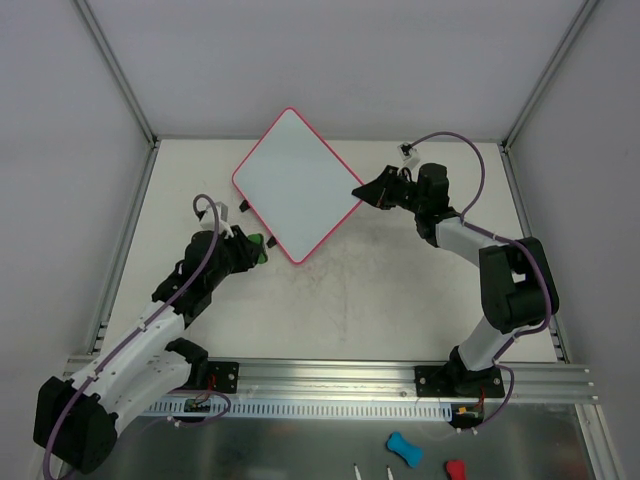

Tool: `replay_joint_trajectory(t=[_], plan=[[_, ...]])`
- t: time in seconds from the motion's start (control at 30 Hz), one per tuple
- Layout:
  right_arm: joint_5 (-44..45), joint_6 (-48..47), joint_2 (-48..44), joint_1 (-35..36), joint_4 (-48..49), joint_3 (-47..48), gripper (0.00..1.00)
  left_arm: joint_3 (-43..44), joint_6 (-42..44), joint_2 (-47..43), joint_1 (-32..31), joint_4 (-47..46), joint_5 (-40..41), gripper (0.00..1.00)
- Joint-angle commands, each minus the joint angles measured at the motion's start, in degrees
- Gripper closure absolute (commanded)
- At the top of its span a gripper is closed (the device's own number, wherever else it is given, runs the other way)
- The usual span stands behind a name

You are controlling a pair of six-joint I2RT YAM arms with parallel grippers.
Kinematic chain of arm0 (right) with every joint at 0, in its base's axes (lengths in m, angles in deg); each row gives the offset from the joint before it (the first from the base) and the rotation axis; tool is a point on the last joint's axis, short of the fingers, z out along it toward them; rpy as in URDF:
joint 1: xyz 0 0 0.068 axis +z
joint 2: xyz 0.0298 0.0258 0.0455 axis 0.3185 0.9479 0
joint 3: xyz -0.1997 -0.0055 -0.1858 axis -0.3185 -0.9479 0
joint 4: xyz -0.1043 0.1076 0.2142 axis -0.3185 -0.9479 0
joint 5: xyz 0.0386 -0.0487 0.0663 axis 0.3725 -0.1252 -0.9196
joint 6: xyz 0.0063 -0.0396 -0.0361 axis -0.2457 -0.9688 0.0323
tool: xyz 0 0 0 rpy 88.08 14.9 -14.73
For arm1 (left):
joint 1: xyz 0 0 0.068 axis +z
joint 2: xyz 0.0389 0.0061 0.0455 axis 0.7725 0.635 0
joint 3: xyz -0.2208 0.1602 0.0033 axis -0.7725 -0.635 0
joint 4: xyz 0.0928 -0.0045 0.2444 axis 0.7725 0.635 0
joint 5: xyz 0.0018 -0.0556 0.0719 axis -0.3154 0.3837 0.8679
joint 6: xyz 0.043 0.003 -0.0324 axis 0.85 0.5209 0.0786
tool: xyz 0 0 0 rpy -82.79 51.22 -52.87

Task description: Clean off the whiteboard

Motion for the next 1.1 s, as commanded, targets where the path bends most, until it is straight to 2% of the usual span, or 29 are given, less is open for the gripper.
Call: replay_joint_trajectory(t=[0.0,0.23,0.5,0.67,0.73,0.77,0.83,0.87,0.97,1.07], plan=[[-2.7,-2.7,1.6,1.5,-1.3,1.5,1.0,-3.8,-5.2,-0.2,0.3,8.9,4.5,1.0],[-2.8,-2.8,1.6,1.5,-1.3,1.5,0.94,-8.0,-8.0,2.9,1.8,10.1,3.6,1.0],[-3.0,-2.5,1.8,1.3,-1.2,1.5,0.94,-2.0,-7.4,19.1,3.5,12.5,-0.8,1.0],[-3.2,-2.7,1.3,1.1,-1.2,1.3,0.95,-1.6,-8.1,20.0,3.4,12.4,1.0,1.0],[-3.2,-2.7,1.4,1.0,-1.2,1.3,0.94,-1.8,-8.1,18.6,3.5,12.5,1.5,0.87],[-3.2,-2.7,1.4,1.1,-1.2,1.2,0.85,-2.0,-7.9,18.1,3.5,12.4,1.7,0.77],[-3.1,-2.8,1.3,1.0,-1.1,1.2,0.76,-2.2,-7.3,16.4,3.5,12.5,2.2,0.57],[-3.1,-2.9,1.2,1.0,-1.2,1.1,0.72,-2.5,-7.1,15.8,3.5,12.5,2.3,0.53],[-3.0,-3.0,1.1,0.9,-1.1,1.0,0.71,-3.1,-7.1,14.3,3.5,12.6,2.7,0.46],[-3.2,-3.1,0.9,0.8,-1.1,1.0,0.7,-3.3,-7.3,14.0,3.5,12.7,2.5,0.45]])
